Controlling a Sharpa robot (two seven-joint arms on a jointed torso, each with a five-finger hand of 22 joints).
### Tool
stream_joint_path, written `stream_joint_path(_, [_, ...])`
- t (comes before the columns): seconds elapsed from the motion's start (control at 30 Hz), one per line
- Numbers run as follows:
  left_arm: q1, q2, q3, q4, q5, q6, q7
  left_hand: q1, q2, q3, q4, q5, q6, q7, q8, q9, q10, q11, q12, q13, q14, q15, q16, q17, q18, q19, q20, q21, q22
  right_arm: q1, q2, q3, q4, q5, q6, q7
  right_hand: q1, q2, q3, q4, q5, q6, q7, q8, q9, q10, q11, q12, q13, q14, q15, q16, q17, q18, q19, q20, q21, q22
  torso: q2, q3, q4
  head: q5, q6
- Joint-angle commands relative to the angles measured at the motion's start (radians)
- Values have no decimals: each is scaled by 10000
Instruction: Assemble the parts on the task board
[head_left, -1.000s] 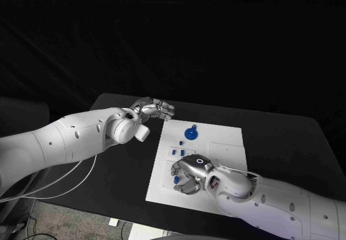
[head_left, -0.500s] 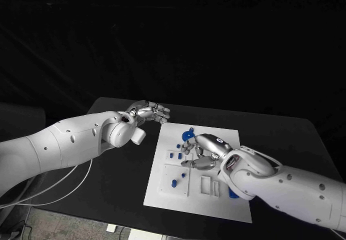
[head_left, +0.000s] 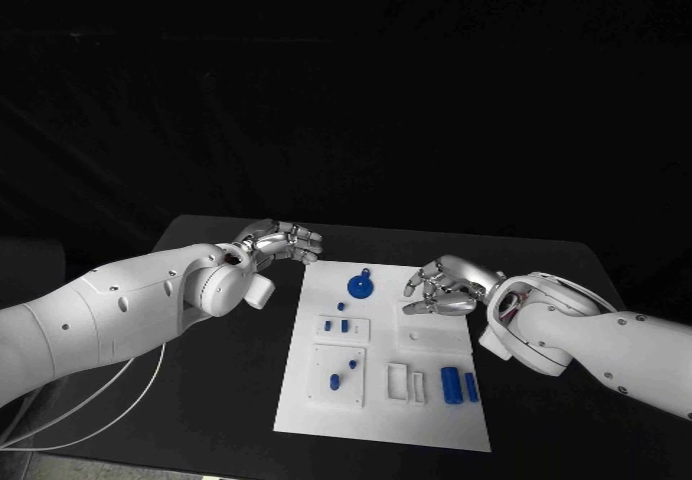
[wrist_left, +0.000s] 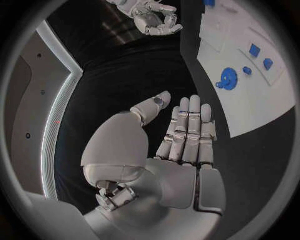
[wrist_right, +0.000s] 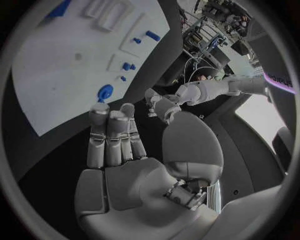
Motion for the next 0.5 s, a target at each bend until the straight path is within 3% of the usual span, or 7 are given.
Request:
stream_joint_path(0.03, [-32,23,7,3,-2,158,117,-61,3,-22,19,-32,-76,-3,40,-16,-74,-11,-46,10,48,20,-59,19,-57,52,-21,-63,15,23,-254,-5,98,343,1978,-976,-220,52,34,225,-67,269,-24,113,77,-70,-40,724,546,34,-50,245,245,530,136,-94,197,259,-95,26,-25,-189,29])
stream_joint_path(0.13, [-74,7,5,11,4,171,133,-88,-3,-37,30,-37,-79,-1,41,-18,-76,-9,-47,11,47,21,-70,33,-59,53,-20,-67,20,39,-585,-8,166,475,3172,-1532,-499,192,24,456,-130,525,-138,278,250,-38,-151,1301,1022,-10,-152,440,510,530,166,-192,436,257,-134,40,-37,-268,6])
stream_joint_path(0.23, [-110,-1,5,5,5,289,201,-125,-13,-56,47,-46,-84,1,43,-20,-78,-8,-49,13,49,22,-83,53,-61,55,-19,-74,26,39,-812,-38,194,621,3756,-1651,-720,295,-15,598,-113,577,-172,327,348,-11,-185,1500,1203,-35,-186,516,638,530,148,-235,561,257,-169,41,-58,-342,-32])
stream_joint_path(0.3, [-142,-34,4,31,5,454,307,-128,-35,-63,38,-47,-88,1,43,-21,-82,-8,-51,14,47,22,-93,63,-59,52,-21,-79,29,38,-973,-92,295,226,3679,-1769,-866,165,-45,647,81,588,-192,347,417,-34,-201,1565,1291,-52,-199,559,724,530,117,-262,642,253,-189,41,-68,-399,-49])
stream_joint_path(0.37, [-172,-44,4,40,5,536,380,-133,-74,-75,20,-48,-98,1,42,-24,-90,-6,-56,14,39,23,-109,77,-59,45,-21,-88,35,38,-1082,-131,356,141,3561,-1939,-1077,41,-256,567,993,593,-202,385,528,-55,-207,1637,1394,-70,-212,649,865,530,88,-287,806,262,-202,43,-80,-455,-96])
stream_joint_path(0.43, [-192,-50,3,35,5,606,447,-154,-110,-95,15,-49,-110,6,38,-28,-97,-3,-59,14,35,26,-124,92,-61,40,-18,-97,40,38,-1166,-178,406,137,3350,-2138,-1323,234,-755,262,1538,581,-218,422,648,-68,-217,1689,1480,-116,-232,704,992,530,11,-319,963,254,-217,47,-88,-488,-107])
stream_joint_path(0.5, [-213,-83,2,64,5,634,483,-193,-150,-123,18,-52,-123,12,36,-32,-102,1,-63,16,29,31,-145,113,-66,32,-13,-108,49,37,-1245,-222,501,35,3038,-2709,-1439,418,-957,97,1567,579,-224,430,724,-35,-236,1719,1549,-132,-235,699,1055,530,-45,-341,1029,239,-257,54,-94,-539,-154])
